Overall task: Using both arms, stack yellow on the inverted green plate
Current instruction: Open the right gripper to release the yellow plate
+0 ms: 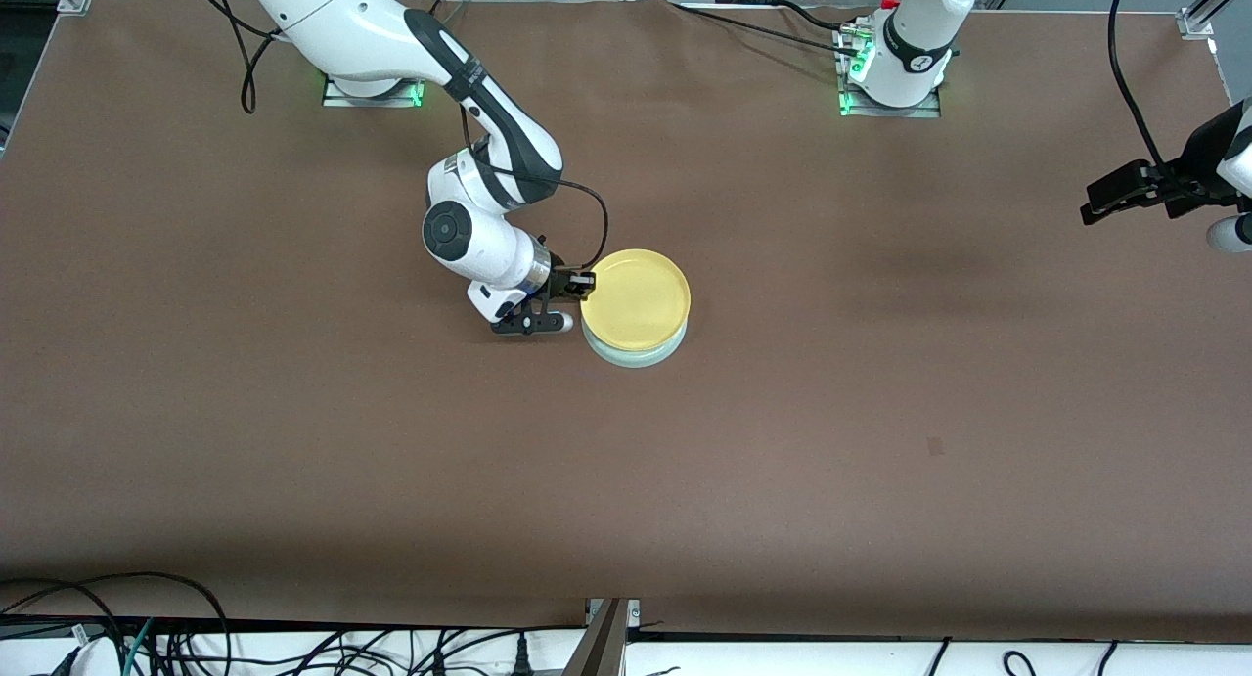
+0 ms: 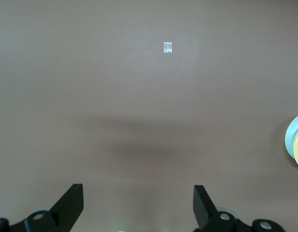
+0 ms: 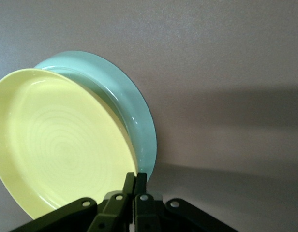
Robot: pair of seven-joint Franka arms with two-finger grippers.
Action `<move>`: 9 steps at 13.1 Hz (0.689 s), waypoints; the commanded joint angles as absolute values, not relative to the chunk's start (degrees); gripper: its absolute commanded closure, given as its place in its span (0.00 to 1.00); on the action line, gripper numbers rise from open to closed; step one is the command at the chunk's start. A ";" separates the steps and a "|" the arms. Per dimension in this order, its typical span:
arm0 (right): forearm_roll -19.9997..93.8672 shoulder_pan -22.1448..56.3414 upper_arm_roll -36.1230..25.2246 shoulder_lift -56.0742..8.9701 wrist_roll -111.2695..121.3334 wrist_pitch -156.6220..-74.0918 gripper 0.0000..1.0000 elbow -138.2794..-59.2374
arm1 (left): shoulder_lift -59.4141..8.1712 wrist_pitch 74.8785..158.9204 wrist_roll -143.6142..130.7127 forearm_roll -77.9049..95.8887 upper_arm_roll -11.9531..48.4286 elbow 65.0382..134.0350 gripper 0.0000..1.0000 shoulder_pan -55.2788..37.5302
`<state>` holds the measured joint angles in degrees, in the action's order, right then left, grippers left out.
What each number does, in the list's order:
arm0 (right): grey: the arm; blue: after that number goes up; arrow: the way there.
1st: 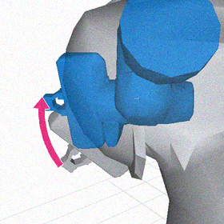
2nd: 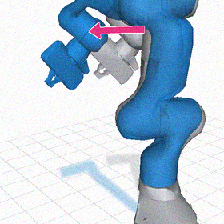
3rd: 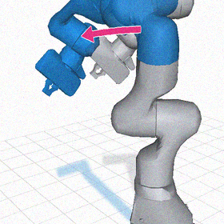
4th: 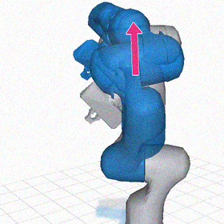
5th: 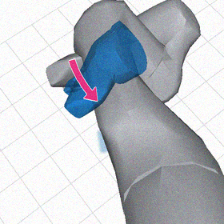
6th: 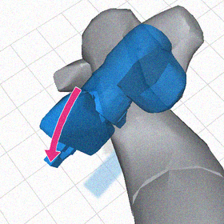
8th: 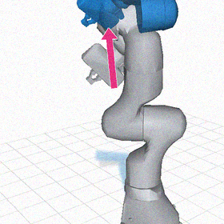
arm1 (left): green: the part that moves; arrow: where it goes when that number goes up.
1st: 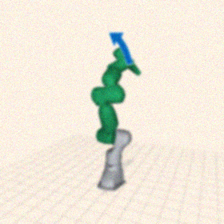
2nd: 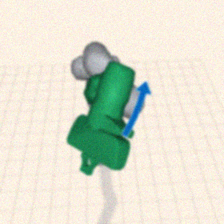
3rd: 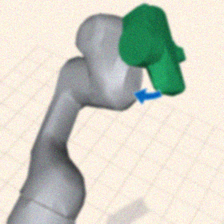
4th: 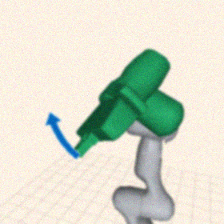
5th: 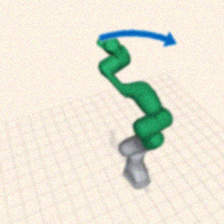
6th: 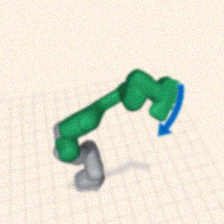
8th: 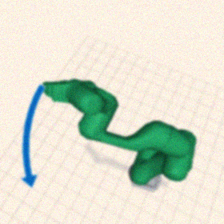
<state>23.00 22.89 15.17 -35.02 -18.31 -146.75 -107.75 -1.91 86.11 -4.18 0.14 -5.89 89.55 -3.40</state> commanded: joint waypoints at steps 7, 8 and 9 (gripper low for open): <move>18.48 22.68 8.46 -33.40 -18.46 -126.12 0.00 -93.48 | -4.04 86.13 -3.87 -0.26 -4.04 86.40 0.00 -3.78; 15.15 22.68 6.44 -33.40 -18.20 -117.16 0.00 -87.69 | -4.13 86.13 -3.87 -0.26 -4.04 86.40 0.00 -3.78; 11.38 22.59 5.37 -33.40 -17.93 -110.37 0.00 -82.93 | -4.39 86.13 -3.87 -0.26 -4.04 86.31 0.00 -3.78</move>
